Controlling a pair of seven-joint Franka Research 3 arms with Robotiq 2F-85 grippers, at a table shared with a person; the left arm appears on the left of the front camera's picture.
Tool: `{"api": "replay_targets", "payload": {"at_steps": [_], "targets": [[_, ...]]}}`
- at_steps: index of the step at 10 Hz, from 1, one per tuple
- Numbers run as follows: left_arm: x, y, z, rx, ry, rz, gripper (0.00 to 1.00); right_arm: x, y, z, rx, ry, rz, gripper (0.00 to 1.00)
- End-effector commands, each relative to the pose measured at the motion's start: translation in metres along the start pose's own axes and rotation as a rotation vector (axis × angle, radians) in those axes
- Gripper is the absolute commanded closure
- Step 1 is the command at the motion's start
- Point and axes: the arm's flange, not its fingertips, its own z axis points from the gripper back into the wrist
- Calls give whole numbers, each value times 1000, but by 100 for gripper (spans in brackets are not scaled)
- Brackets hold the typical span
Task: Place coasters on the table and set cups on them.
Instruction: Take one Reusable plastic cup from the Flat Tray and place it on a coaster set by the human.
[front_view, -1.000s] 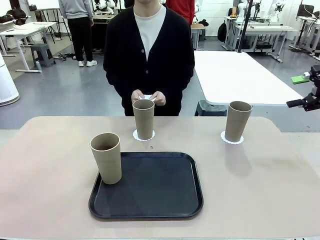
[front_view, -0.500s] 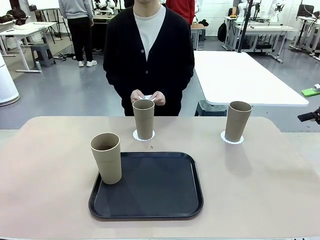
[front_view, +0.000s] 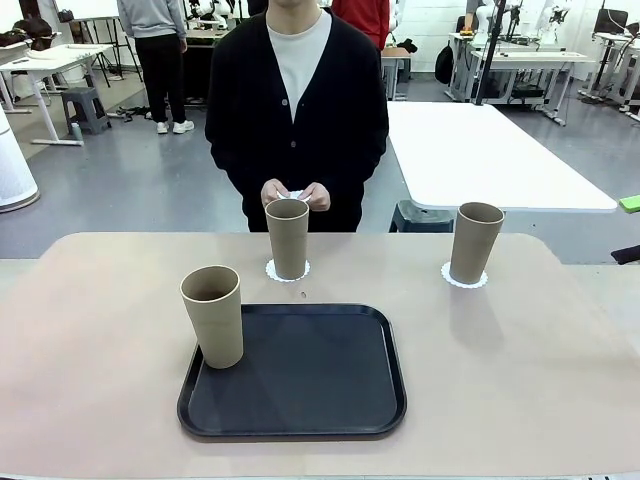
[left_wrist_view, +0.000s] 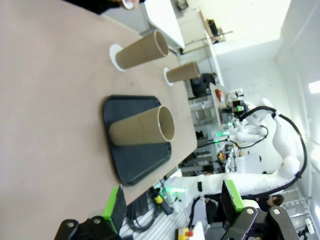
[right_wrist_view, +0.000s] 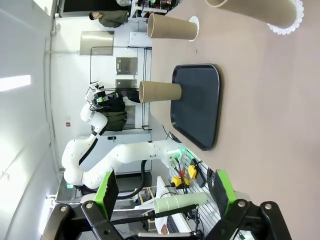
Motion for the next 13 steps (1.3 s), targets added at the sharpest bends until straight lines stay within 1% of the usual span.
{"api": "replay_targets", "payload": {"at_steps": [1,13], "targets": [[-1,-1,1,-9,-5,-8,0,2,-2,0,0,3,5,0],[-1,-1,1,-9,-5,-8,0,2,-2,0,0,3,5,0]]}}
